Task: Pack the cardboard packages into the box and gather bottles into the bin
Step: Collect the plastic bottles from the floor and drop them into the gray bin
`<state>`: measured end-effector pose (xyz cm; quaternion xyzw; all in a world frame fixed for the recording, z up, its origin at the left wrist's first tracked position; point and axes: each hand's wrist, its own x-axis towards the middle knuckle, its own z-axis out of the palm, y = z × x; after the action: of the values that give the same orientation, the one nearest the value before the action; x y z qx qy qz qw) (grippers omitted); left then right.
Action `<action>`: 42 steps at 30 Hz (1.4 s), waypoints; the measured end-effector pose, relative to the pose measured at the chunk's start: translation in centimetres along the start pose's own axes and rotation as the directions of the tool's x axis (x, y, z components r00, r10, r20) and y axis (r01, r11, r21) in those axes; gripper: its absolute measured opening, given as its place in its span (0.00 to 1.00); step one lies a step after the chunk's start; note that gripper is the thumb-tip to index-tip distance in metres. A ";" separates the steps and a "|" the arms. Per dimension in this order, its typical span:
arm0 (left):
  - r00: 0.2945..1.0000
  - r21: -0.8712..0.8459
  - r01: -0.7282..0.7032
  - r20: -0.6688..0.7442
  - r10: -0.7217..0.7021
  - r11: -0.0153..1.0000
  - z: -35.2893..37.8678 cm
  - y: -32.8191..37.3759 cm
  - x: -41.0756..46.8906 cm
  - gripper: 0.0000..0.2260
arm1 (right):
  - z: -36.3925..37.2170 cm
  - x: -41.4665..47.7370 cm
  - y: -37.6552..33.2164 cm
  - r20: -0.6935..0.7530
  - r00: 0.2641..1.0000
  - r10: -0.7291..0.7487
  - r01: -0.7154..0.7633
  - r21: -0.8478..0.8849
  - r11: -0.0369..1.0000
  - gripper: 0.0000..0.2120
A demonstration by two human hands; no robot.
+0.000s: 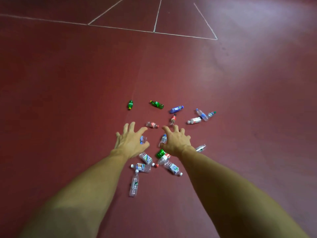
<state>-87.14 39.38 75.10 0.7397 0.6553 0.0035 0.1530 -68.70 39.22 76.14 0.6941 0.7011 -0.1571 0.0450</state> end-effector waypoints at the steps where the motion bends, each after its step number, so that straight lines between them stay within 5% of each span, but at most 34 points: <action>1: 1.000 -0.002 -0.013 0.000 0.013 1.000 -0.1 0.6 1.6 0.28 | -0.4 1.4 0.5 -0.003 1.000 0.002 -0.002 0.005 1.000 0.36; 17: 1.000 -0.039 0.023 0.017 -0.023 0.999 -0.1 3.1 21.2 0.30 | -2.8 20.4 6.6 0.010 1.000 0.009 -0.009 0.008 1.000 0.34; 22: 0.990 -0.101 0.133 0.056 -0.128 0.986 4.2 4.1 25.1 0.30 | 0.2 25.8 9.2 0.094 0.993 -0.070 0.072 -0.019 0.997 0.34; 30: 0.963 -0.138 0.266 0.089 -0.256 0.954 19.3 1.1 28.7 0.32 | 15.3 32.1 12.1 0.221 0.966 -0.136 0.133 0.028 0.991 0.36; 42: 0.891 -0.172 0.448 0.165 -0.422 0.878 51.7 -13.1 29.2 0.34 | 49.2 39.6 10.5 0.330 0.896 -0.297 0.328 -0.041 0.944 0.38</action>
<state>-85.08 57.47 17.09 0.5523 0.7902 -0.0088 0.2655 -67.24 63.17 16.76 0.5346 0.7936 -0.2389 0.1653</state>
